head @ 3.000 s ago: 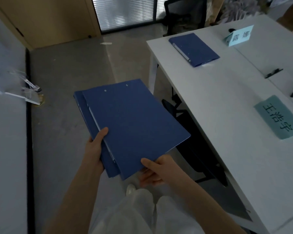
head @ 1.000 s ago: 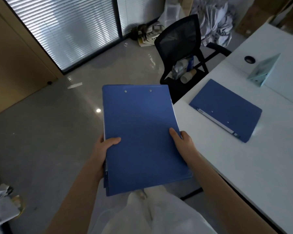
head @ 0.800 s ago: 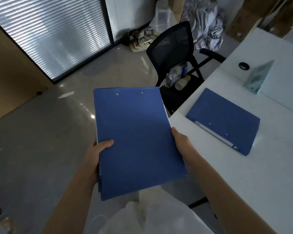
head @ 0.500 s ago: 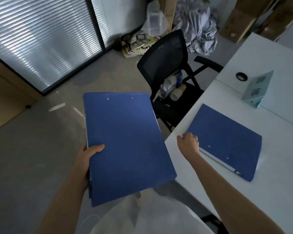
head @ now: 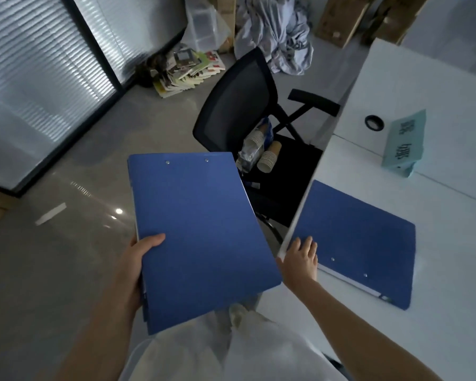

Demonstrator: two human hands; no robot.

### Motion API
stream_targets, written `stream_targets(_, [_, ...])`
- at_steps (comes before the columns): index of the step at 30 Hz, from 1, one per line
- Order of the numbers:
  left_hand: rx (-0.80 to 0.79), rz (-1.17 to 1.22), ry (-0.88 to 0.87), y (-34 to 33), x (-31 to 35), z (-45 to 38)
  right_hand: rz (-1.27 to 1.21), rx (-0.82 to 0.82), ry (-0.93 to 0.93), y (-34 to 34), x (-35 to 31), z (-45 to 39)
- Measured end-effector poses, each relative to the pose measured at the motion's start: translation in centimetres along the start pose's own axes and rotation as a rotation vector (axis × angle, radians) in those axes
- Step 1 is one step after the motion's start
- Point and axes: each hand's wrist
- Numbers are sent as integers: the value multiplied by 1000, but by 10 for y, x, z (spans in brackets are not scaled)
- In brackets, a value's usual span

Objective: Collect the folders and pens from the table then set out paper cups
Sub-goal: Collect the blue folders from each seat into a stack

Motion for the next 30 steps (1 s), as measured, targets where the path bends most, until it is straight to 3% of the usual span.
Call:
stream_targets(11, [-309,-309,-51,-10,151,-133,-78,76,-201,-3,-101,-7])
stream_targets(16, [-399,-348,-50,-22,179,-153,-253,344,-343,15,-116,-5])
stream_targets(18, [-418,-369,-38,-28,186,-158,-518,349,-512,20,-118,0])
stream_targets(20, [-441,-387,-28,-33,190,-162,-863,234,-766,19,-117,3])
stream_targets(23, [-467,-412,-21,-38,192,-167,-1622,39,-1091,9,-116,2])
stream_targets(30, [-481,-446,-35,-43,192,-171,-2330,185,-1144,17,-97,-14])
Point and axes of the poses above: each hand's wrist, its own z-axis away from the middle knuckle, its own y-axis out of the back of the hand, x = y × z, and after that the axes turned 3 degrees about x, right-handed
